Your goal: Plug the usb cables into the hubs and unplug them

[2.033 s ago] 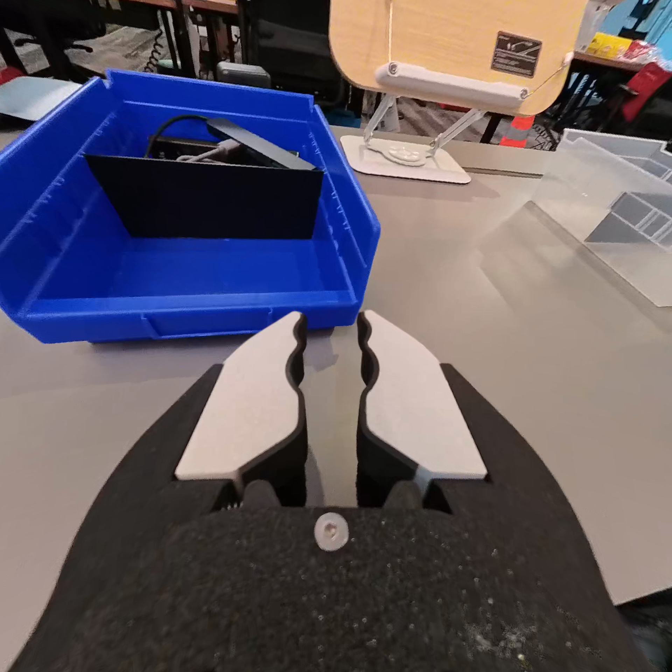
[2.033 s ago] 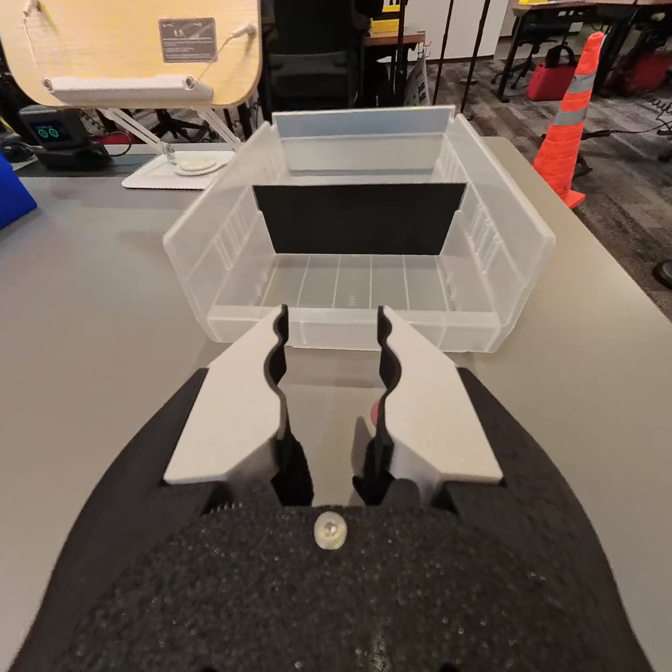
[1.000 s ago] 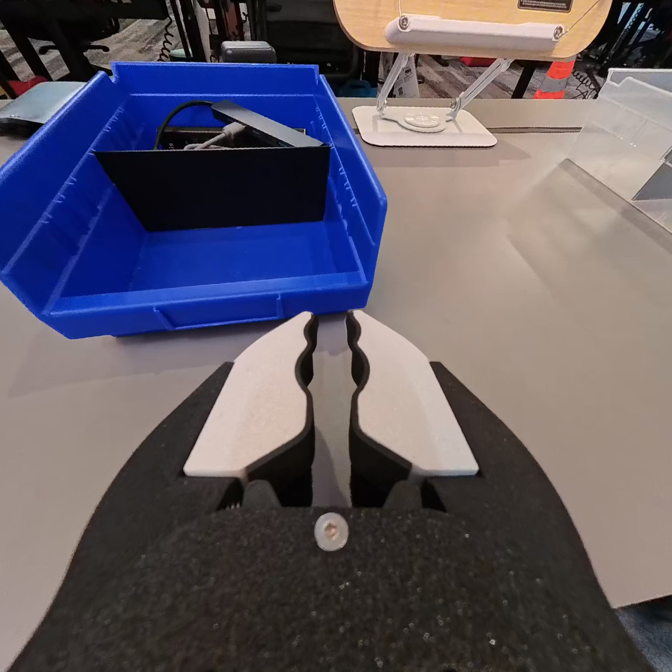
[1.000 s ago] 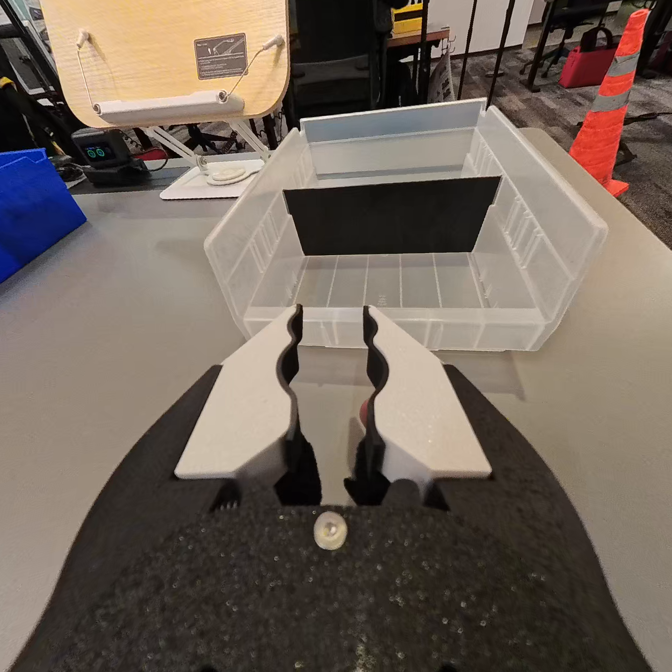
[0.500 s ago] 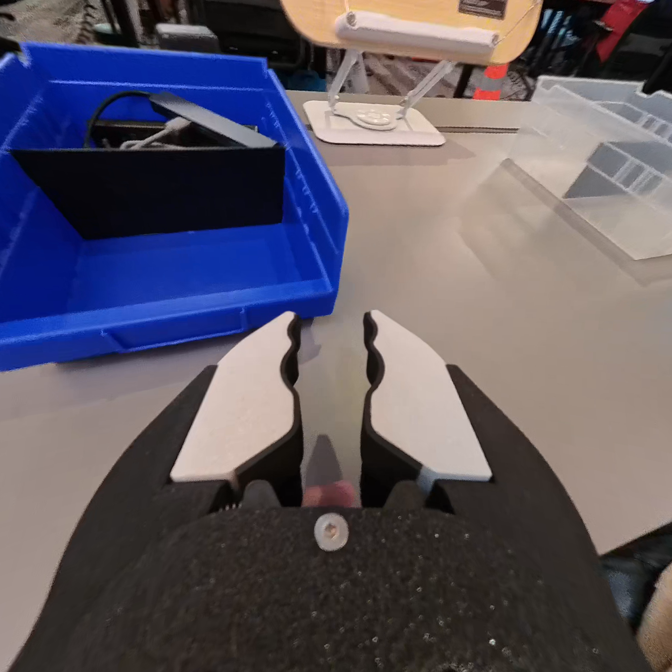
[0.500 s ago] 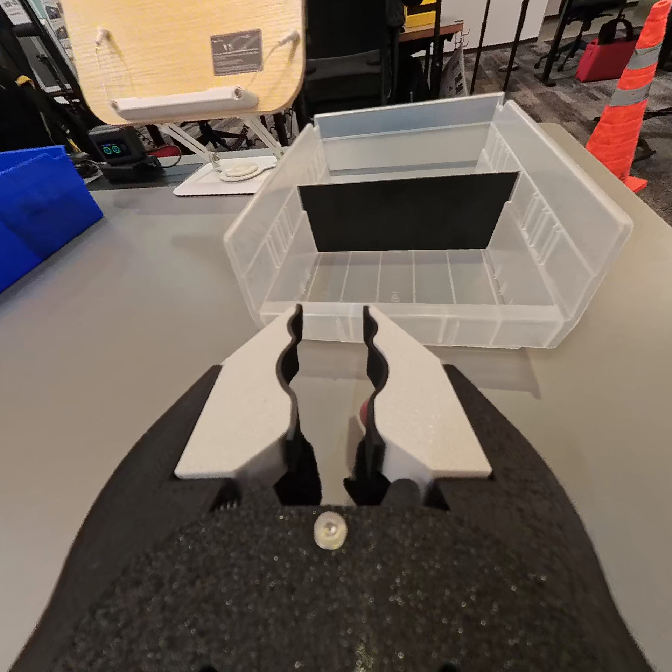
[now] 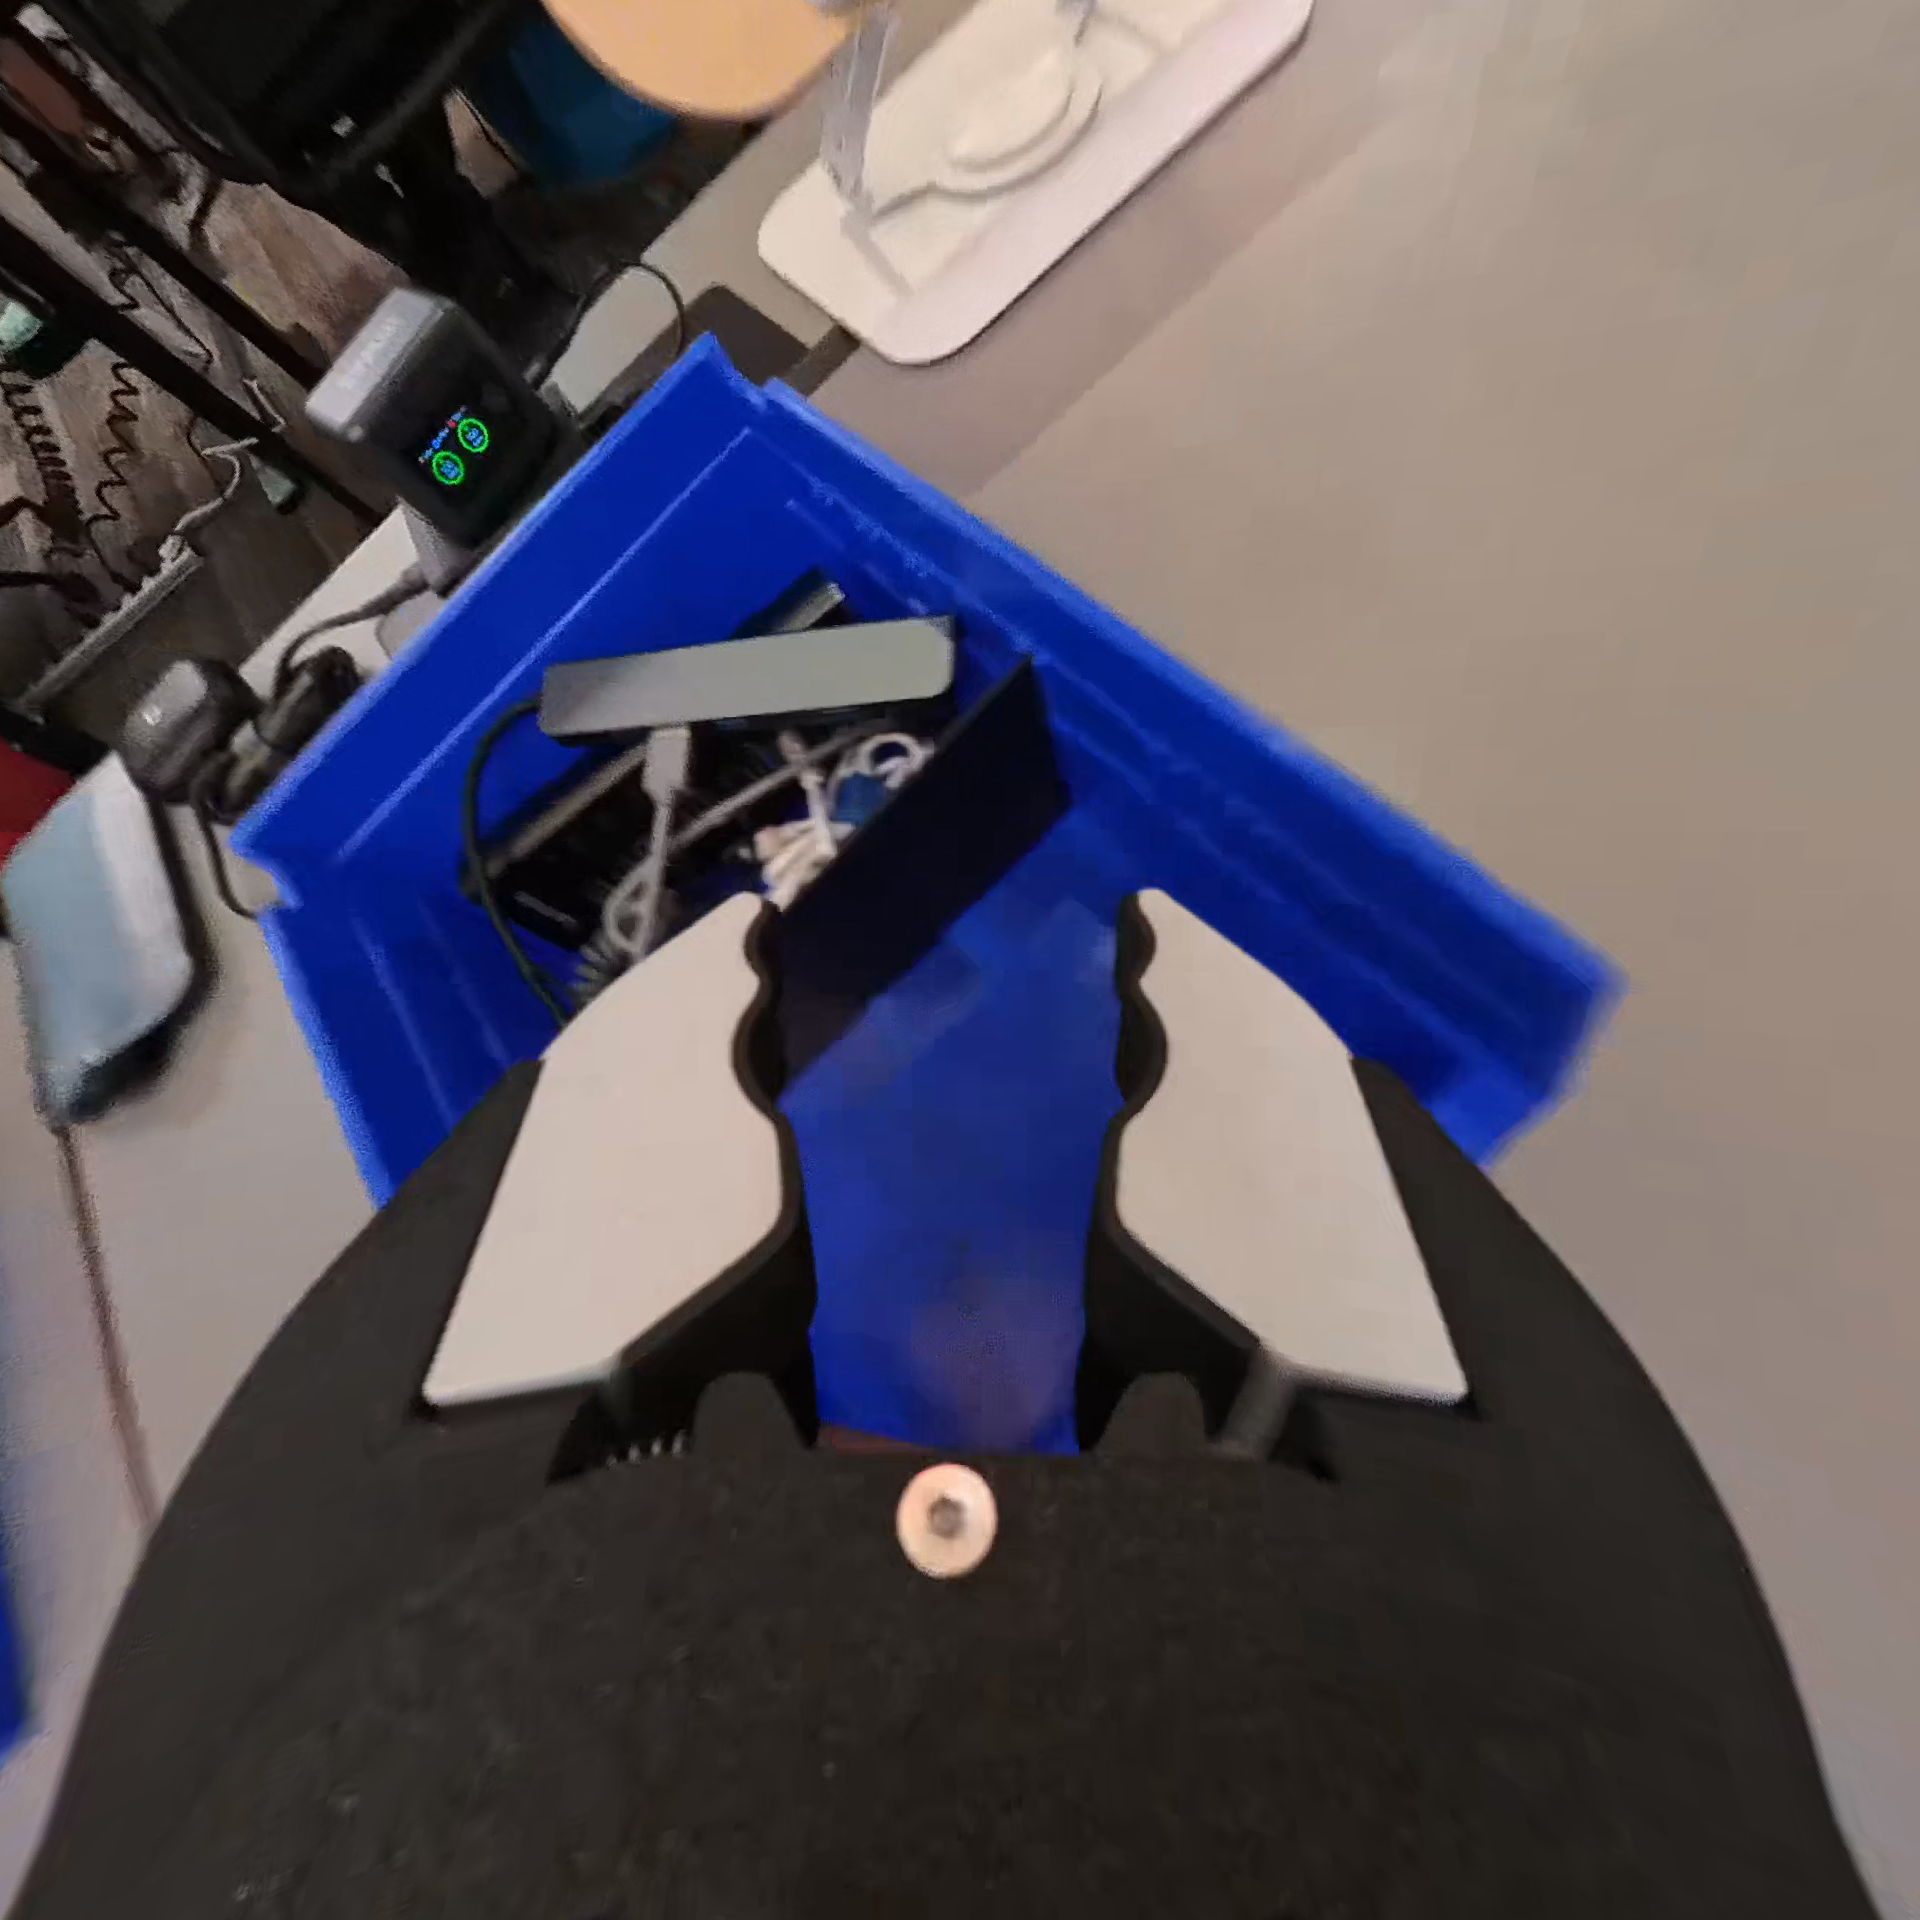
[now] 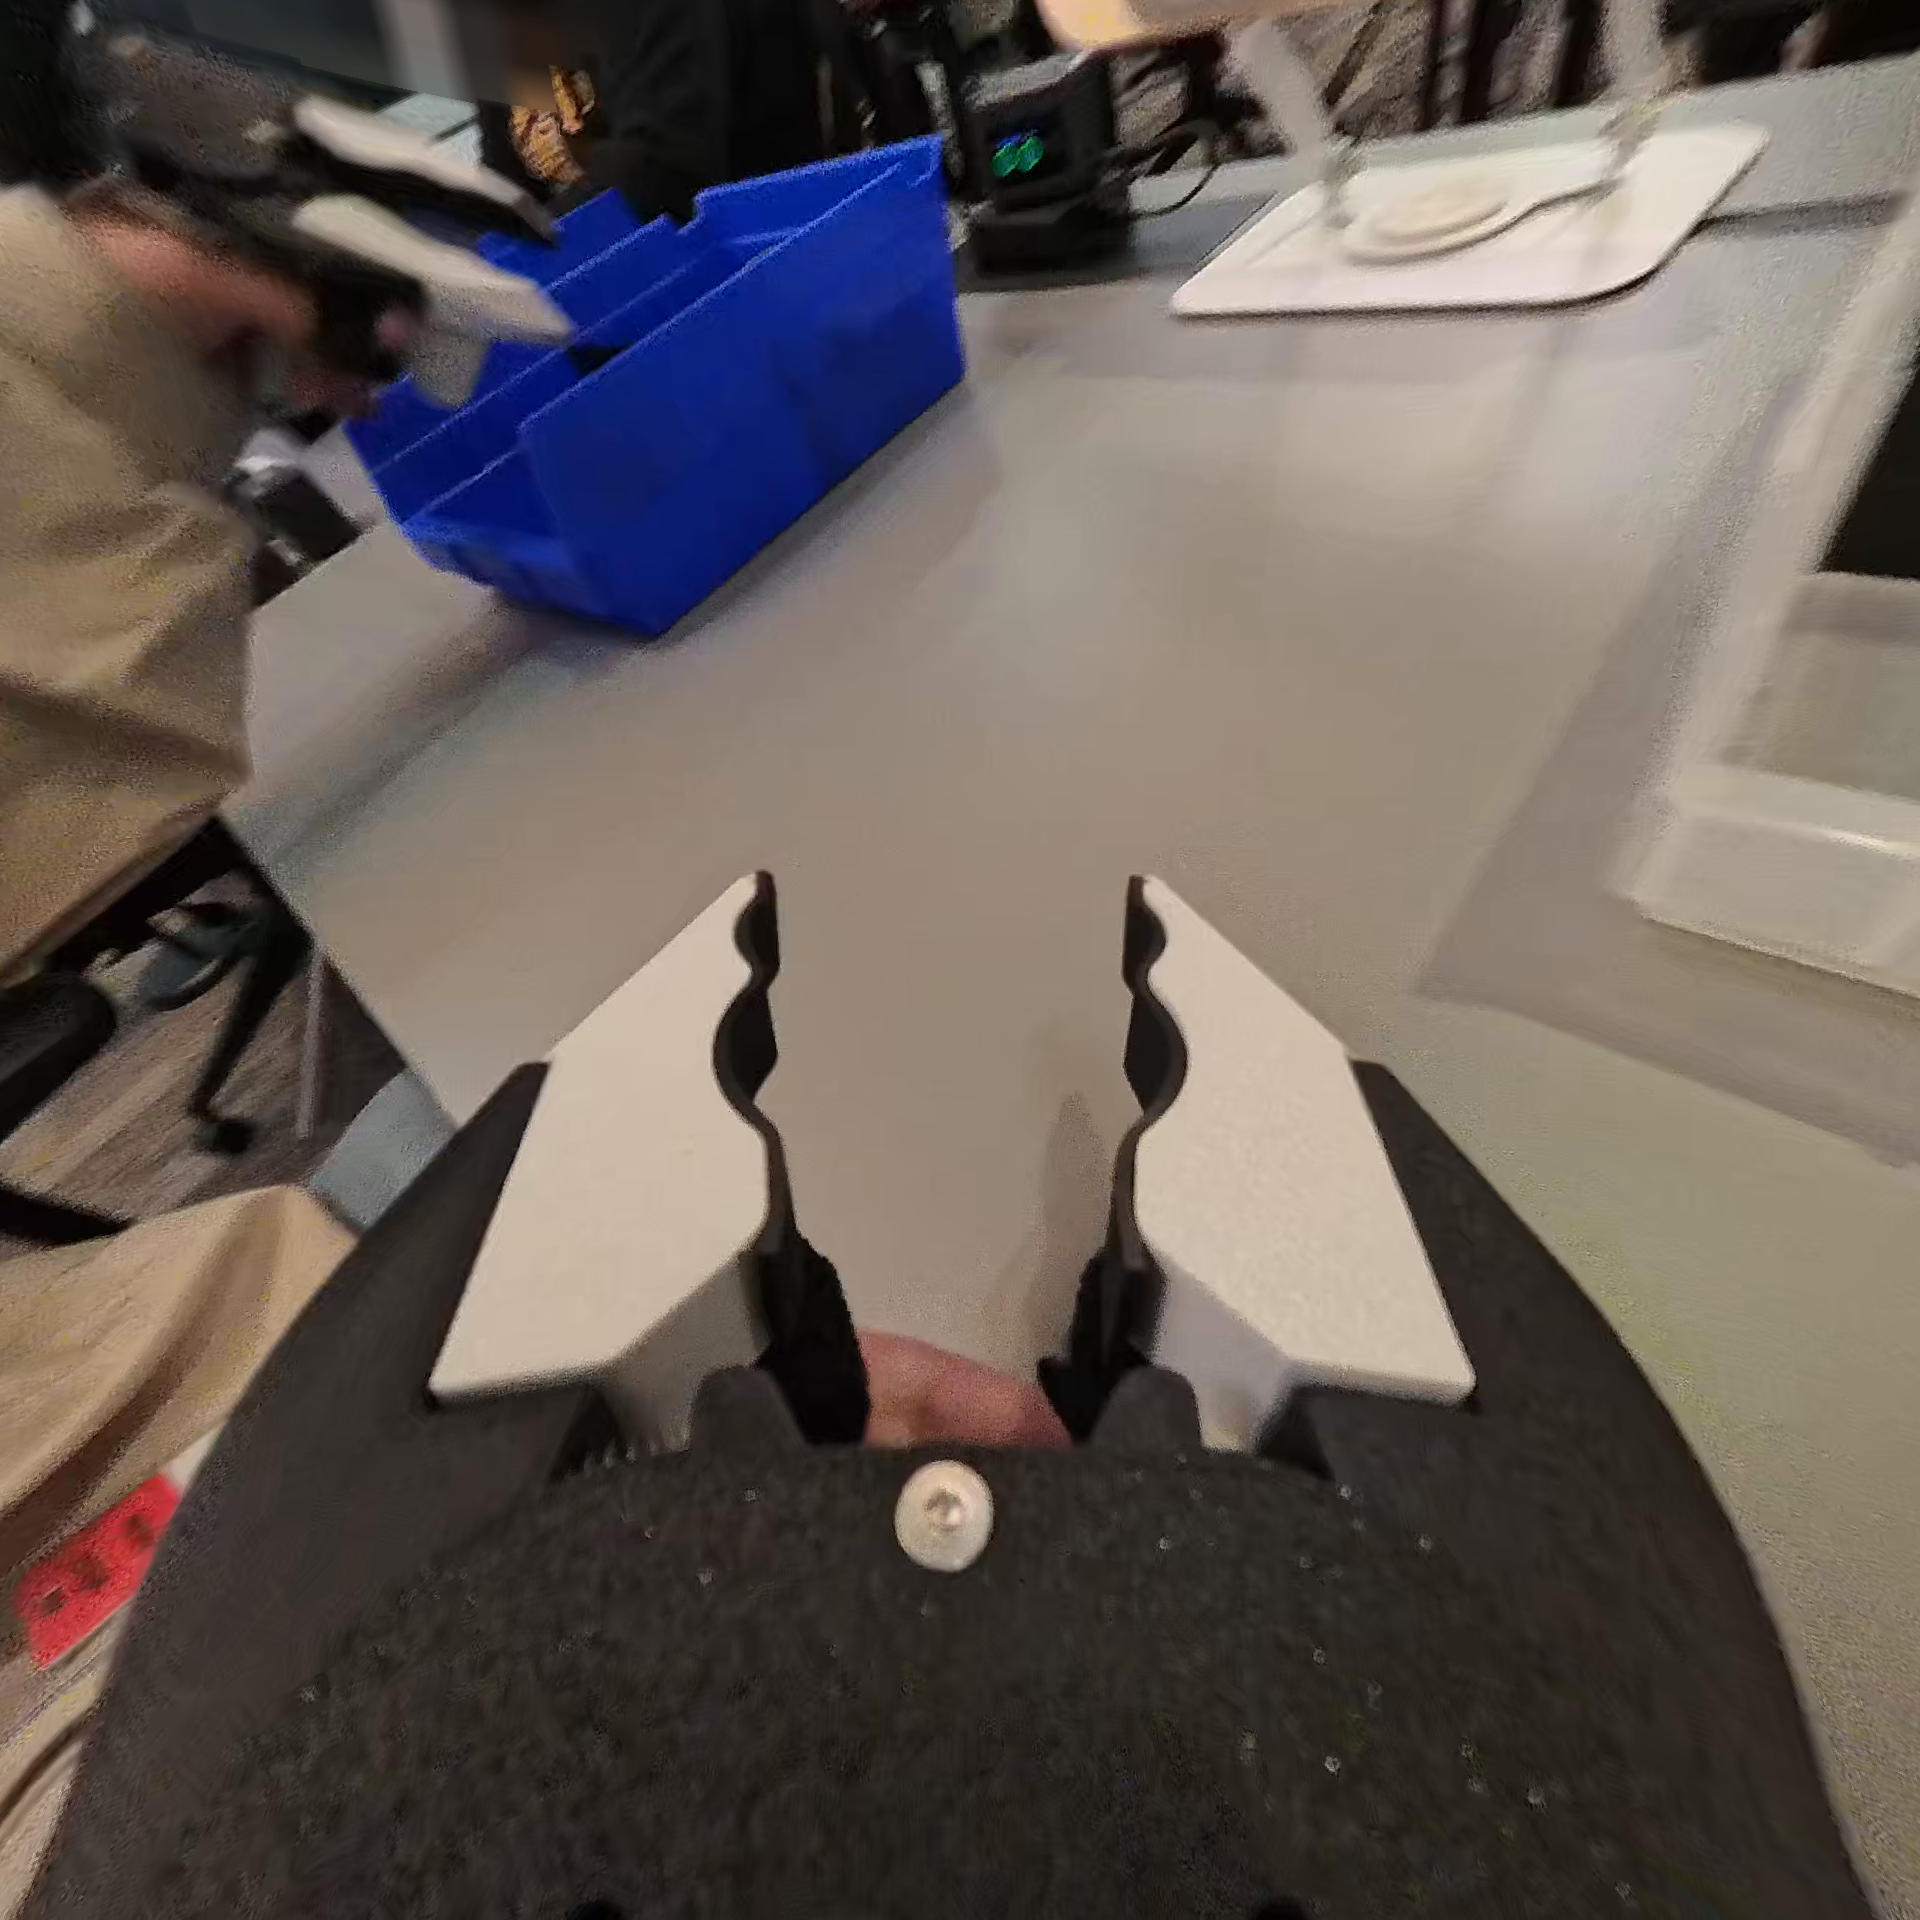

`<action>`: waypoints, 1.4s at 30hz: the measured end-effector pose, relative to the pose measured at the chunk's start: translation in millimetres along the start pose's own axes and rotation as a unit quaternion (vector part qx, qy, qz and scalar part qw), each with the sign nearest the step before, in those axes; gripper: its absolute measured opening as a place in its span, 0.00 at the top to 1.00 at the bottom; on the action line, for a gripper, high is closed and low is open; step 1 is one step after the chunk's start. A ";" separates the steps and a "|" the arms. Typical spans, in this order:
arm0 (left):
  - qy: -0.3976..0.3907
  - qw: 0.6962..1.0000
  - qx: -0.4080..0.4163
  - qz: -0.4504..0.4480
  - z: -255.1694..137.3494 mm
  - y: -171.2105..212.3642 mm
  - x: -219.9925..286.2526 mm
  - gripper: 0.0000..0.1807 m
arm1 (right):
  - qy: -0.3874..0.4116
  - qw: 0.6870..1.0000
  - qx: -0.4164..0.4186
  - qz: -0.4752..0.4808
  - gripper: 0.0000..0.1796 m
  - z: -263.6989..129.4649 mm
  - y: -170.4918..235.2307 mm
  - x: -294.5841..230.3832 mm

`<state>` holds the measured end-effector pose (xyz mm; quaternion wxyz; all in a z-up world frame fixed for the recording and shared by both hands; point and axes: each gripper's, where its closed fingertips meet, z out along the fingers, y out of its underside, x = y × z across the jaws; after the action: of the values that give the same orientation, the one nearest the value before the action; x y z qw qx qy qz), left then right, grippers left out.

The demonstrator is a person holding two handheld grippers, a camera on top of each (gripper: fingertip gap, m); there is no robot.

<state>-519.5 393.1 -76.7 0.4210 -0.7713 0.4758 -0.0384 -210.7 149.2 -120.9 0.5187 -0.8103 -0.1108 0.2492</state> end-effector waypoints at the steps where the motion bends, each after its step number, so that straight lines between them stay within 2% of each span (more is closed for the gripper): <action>1: 0.009 0.999 -0.020 0.031 12.3 0.3 -11.5 0.64 | -0.022 1.000 -0.008 0.002 0.63 4.0 3.7 -7.4; 5: 0.049 0.980 -0.094 0.170 52.0 -1.5 -45.7 0.64 | -0.139 0.990 -0.015 0.006 0.63 8.8 5.7 -34.9; 9: 0.118 0.957 -0.086 0.252 75.1 -31.4 -45.2 0.64 | -0.201 0.978 -0.024 0.052 0.63 7.1 3.3 -35.3; 11: 0.148 0.930 -0.129 0.311 87.3 -23.8 -43.1 0.69 | -0.208 0.975 -0.034 0.067 0.63 8.9 4.4 -29.5; 13: 0.162 0.900 -0.185 0.359 99.6 -8.0 -48.1 0.70 | -0.221 0.971 -0.035 0.084 0.63 8.5 2.6 -28.6; 15: 0.169 0.882 -0.222 0.380 111.0 2.0 -56.1 0.68 | -0.227 0.969 -0.029 0.091 0.63 8.1 0.4 -28.7; 20: 0.184 0.862 -0.260 0.395 130.4 7.8 -64.5 0.66 | -0.227 0.970 -0.035 0.084 0.63 10.4 4.5 -27.9; 21: 0.193 0.855 -0.275 0.395 128.8 9.8 -63.6 0.70 | -0.230 0.969 -0.037 0.087 0.63 10.7 5.1 -27.9; 24: 0.179 0.844 -0.282 0.420 120.6 6.7 -69.9 0.73 | -0.232 0.967 -0.038 0.100 0.63 11.2 5.7 -25.7; 26: 0.155 0.853 -0.272 0.418 112.2 -2.0 -78.7 0.76 | -0.232 0.966 -0.038 0.107 0.63 10.3 5.9 -24.5; 30: 0.076 0.905 -0.215 0.359 78.8 -47.7 -112.6 0.79 | -0.225 0.968 -0.031 0.108 0.63 8.2 3.3 -22.4; 33: 0.036 0.957 -0.124 0.258 34.5 -98.3 -138.8 0.80 | -0.228 0.969 -0.018 0.098 0.63 4.5 -2.9 -26.5; 35: 0.004 0.977 -0.055 0.206 -2.3 -133.7 -155.9 0.81 | -0.231 0.969 -0.004 0.089 0.63 2.1 -8.1 -30.2; 38: -0.045 0.984 0.006 0.170 -58.5 -175.0 -176.7 0.82 | -0.225 0.972 -0.005 0.072 0.63 2.6 -7.8 -32.0; 42: -0.124 0.976 0.048 0.172 -125.2 -217.7 -195.9 0.82 | -0.230 0.971 -0.010 0.063 0.63 4.2 -6.3 -38.9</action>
<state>-530.9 508.4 219.9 0.5138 -0.6554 0.5429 0.1081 -245.5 138.3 -105.4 0.4544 -0.7420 -0.1782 0.4596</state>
